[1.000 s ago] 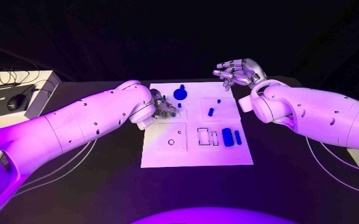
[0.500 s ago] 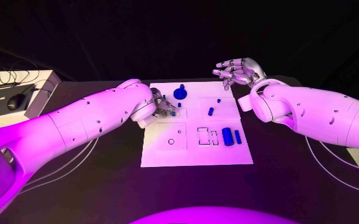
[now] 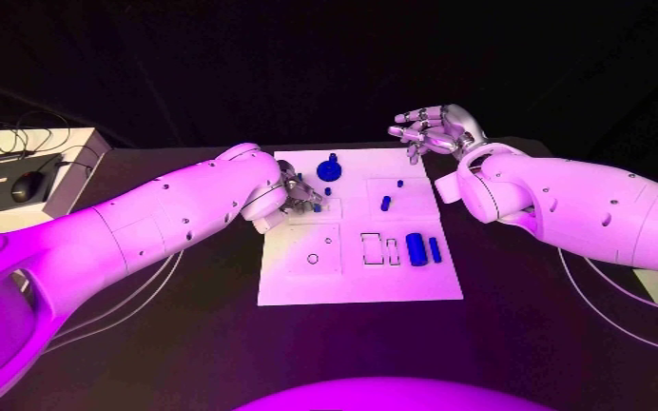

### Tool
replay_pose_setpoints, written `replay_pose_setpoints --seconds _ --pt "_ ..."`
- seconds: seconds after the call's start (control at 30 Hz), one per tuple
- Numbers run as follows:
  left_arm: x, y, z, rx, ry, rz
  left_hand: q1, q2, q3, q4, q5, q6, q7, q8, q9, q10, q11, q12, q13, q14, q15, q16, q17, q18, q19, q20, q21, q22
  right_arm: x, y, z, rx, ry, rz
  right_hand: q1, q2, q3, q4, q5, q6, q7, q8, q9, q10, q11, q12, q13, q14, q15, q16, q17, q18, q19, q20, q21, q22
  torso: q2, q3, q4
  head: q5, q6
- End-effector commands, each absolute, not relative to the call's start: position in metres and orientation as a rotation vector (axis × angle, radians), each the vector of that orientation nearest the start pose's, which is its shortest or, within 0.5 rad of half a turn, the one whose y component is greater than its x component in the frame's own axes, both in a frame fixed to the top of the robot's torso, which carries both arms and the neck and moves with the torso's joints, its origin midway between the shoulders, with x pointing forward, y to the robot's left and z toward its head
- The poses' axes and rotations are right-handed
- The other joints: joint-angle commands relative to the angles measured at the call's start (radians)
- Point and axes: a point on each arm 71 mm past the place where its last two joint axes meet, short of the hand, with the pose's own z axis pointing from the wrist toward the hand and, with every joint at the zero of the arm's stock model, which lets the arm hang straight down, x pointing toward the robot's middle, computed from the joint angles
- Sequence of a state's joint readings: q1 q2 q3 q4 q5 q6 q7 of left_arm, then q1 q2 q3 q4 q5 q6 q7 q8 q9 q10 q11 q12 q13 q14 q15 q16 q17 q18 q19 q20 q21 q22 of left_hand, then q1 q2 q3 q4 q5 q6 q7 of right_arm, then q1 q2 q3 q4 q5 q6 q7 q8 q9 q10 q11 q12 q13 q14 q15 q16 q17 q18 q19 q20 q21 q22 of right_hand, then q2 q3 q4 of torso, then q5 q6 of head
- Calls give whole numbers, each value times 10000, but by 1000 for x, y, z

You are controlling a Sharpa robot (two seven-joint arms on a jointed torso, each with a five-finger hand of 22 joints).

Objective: Assemble the parts on the task board

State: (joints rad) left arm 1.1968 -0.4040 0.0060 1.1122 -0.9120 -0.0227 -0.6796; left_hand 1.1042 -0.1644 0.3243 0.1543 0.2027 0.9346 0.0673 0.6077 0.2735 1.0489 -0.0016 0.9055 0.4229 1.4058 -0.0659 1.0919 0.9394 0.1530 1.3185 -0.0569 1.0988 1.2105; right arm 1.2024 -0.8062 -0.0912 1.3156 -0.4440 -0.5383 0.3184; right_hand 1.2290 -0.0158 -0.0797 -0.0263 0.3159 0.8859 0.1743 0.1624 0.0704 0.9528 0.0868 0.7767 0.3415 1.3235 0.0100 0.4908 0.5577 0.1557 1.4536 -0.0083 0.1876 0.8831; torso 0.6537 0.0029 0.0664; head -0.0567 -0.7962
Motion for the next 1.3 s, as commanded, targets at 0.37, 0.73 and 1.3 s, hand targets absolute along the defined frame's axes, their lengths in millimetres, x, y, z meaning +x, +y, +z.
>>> replay_pose_setpoints --seconds 0.37,0.73,1.3 --pt "535 108 -243 -4815 23467 -3756 316 105 -27 -270 -41 89 -110 98 71 57 -108 92 59 8 -49 143 108 -226 69 -10 196 111 519 -259 -198 7280 14017 10506 -52 -16 63 7 66 17 62 -42 -3 -9 -59 5 -13 -50 -30 61 -8 106 -36 2 57 9 9 2 0 -32 -52" --pt "535 106 -244 -4719 23478 -3706 502 226 -31 -399 -33 101 -119 38 95 56 -119 72 92 -1 -58 201 160 -240 51 -24 231 144 519 -259 -198 7276 14015 10516 -52 -16 63 7 66 17 62 -42 -3 -9 -59 5 -13 -50 -30 61 -8 106 -36 2 57 9 1 -1 -1 -48 -79" --pt "535 105 -241 -4638 23166 -4076 634 444 2849 -1759 55 -151 -107 180 256 42 -146 -129 29 -3 -78 309 373 -241 -5 -18 249 181 519 -259 -198 7272 14028 10530 -54 -10 52 13 63 27 60 -43 -4 -1 -63 0 -13 -41 -33 54 -8 105 -32 -2 65 9 -7 0 2 -45 -77"
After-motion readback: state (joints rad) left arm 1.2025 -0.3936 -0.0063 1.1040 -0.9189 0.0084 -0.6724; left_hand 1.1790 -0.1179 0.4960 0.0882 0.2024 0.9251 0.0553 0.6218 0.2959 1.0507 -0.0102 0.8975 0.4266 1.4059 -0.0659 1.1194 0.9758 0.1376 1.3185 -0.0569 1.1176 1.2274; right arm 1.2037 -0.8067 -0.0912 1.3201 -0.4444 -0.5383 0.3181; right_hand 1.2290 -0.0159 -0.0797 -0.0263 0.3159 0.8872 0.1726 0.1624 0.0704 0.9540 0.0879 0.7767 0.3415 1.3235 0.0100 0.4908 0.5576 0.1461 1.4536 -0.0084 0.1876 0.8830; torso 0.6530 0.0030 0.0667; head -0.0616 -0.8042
